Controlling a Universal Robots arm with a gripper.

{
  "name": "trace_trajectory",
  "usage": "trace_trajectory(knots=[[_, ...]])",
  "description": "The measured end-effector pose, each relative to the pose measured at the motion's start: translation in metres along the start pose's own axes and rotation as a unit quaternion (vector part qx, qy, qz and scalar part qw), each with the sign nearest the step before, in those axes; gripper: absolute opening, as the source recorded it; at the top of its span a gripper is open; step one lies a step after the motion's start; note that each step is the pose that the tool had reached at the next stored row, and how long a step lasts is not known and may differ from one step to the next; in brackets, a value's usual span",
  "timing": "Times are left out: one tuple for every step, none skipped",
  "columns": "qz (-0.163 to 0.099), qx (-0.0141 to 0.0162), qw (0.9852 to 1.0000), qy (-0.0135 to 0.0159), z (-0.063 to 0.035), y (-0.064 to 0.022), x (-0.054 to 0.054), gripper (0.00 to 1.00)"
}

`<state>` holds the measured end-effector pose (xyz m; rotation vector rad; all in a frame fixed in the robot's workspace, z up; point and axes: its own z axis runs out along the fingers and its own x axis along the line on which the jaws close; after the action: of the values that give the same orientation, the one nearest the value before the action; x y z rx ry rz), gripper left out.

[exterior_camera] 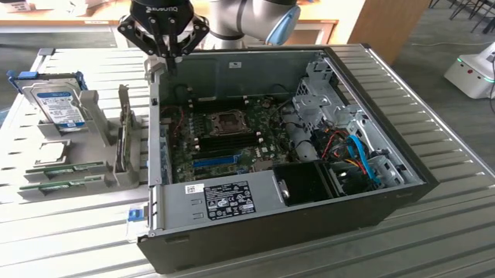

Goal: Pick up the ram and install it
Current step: 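Reach for the ram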

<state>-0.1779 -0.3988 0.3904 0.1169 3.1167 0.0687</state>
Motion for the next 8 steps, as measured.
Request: trace_trajectory(knots=[[0.0,0.0,1.0,0.0001,0.0001,-0.0001,0.002,0.1],[0.0,0.0,1.0,0.0002,0.0001,-0.0002,0.003,0.1],[0.0,0.0,1.0,0.0003,0.0002,-0.0004,0.005,0.1],[0.0,0.0,1.0,0.0004,0.0002,-0.0005,0.006,0.1],[0.0,0.0,1.0,0.0005,0.0002,-0.0006,0.008,0.1],[0.0,0.0,1.0,0.0006,0.0003,-0.0007,0.009,0.1],[0.0,0.0001,1.0,0.0007,0.0003,-0.0009,0.011,0.1],[0.0,0.0001,1.0,0.0008,0.0004,-0.001,0.013,0.1]])
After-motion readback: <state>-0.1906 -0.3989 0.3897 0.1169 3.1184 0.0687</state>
